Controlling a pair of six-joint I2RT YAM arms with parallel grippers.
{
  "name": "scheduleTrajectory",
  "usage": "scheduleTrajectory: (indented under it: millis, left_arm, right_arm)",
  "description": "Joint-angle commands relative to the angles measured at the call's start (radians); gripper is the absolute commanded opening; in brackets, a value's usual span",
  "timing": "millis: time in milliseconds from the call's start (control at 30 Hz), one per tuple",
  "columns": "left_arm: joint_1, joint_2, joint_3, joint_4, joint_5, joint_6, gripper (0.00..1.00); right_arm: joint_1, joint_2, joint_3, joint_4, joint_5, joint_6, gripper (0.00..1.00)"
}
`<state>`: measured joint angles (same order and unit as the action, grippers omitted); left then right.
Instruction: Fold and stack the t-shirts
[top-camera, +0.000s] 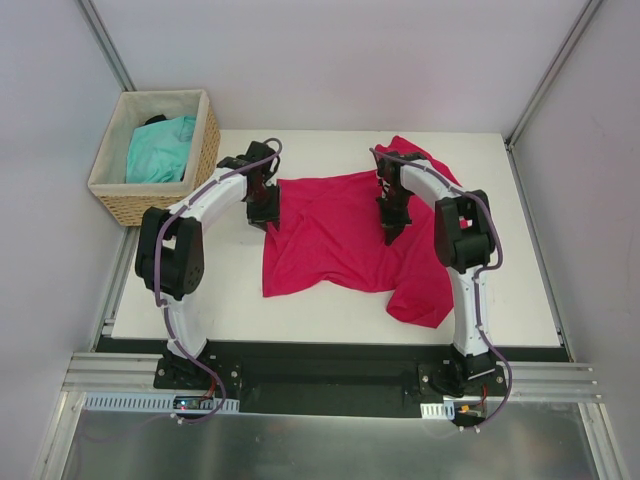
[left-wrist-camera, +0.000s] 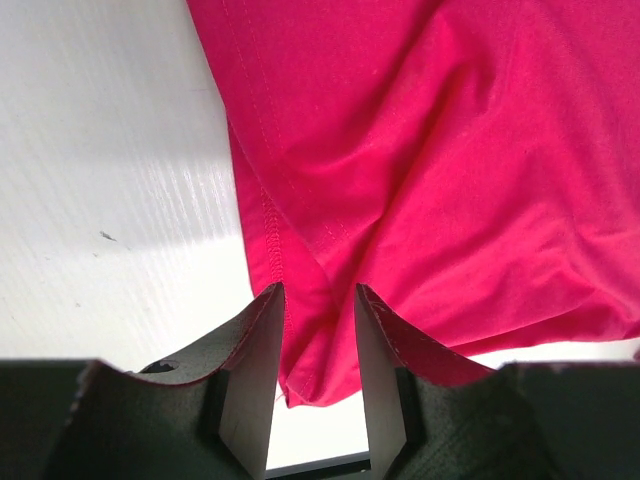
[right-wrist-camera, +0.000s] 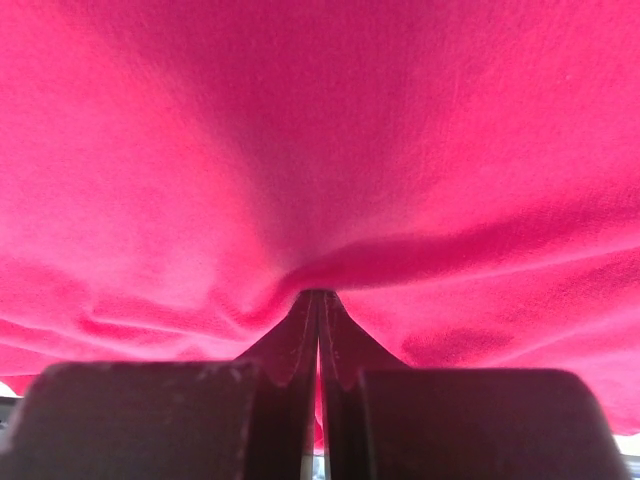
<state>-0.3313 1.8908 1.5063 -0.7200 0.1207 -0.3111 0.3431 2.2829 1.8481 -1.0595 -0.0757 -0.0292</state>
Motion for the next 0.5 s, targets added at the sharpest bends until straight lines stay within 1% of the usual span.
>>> scheduleTrajectory:
  millis: [0, 233, 467]
  left_arm:
    - [0.012, 0.001, -0.015, -0.029, 0.008, -0.022, 0.34]
    - [0.012, 0.056, -0.014, -0.024, 0.039, -0.019, 0.33]
    - [0.012, 0.076, -0.031, 0.002, 0.059, -0.02, 0.33]
  right_arm:
    - [0.008, 0.049, 0.029, -0.036, -0.001, 0.017, 0.01]
    - [0.008, 0.067, 0.042, -0.039, -0.009, 0.02, 0.01]
    - [0.007, 0.075, 0.046, -0.04, -0.007, 0.012, 0.01]
